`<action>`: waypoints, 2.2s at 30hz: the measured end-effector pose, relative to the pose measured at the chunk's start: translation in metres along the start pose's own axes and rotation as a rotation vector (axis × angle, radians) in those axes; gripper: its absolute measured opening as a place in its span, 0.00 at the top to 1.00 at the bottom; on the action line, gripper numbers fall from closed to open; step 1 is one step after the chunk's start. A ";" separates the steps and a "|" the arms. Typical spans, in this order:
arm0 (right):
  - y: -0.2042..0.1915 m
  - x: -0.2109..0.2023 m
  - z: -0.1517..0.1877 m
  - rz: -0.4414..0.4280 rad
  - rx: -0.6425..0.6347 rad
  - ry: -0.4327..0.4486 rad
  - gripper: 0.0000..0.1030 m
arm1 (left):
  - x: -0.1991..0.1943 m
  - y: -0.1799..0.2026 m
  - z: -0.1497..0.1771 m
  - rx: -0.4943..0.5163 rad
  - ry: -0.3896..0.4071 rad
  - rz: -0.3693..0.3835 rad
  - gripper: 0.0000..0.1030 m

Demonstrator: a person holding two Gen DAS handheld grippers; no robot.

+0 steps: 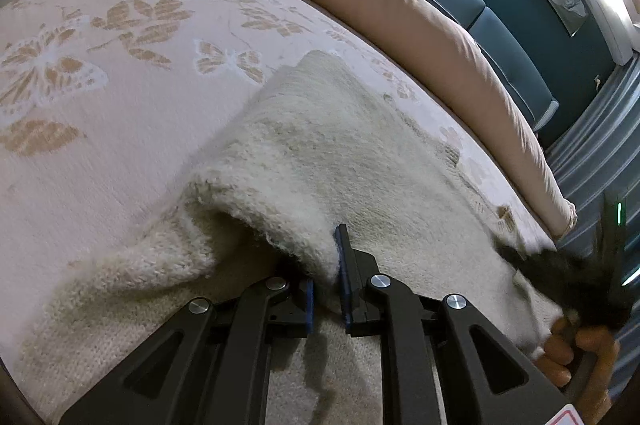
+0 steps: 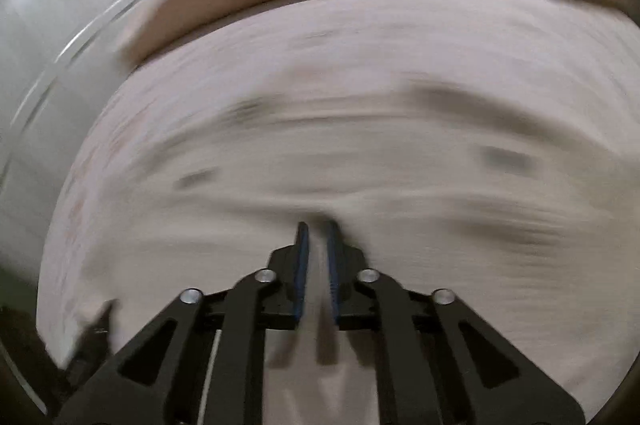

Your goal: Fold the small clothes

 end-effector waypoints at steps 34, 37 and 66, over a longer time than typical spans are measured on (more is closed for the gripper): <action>0.083 -0.074 0.083 0.045 0.164 0.059 0.94 | -0.013 0.002 -0.024 0.094 -0.070 -0.242 0.89; 0.073 -0.107 0.079 0.101 0.175 0.114 0.89 | -0.022 0.004 -0.027 0.093 -0.090 -0.225 0.89; 0.139 -0.227 0.215 0.239 0.201 0.029 0.48 | -0.145 -0.070 0.009 0.171 -0.205 -0.254 0.66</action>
Point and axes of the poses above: each gripper's, at about its wrist camera, not at the fingertips, and x roughly the way its jaws point, y to its right, z to its underside, the point moved 3 cm from there along x, roughly the way its jaws point, and after that the axes turned 6 degrees about -x, right-handed, at the moved point
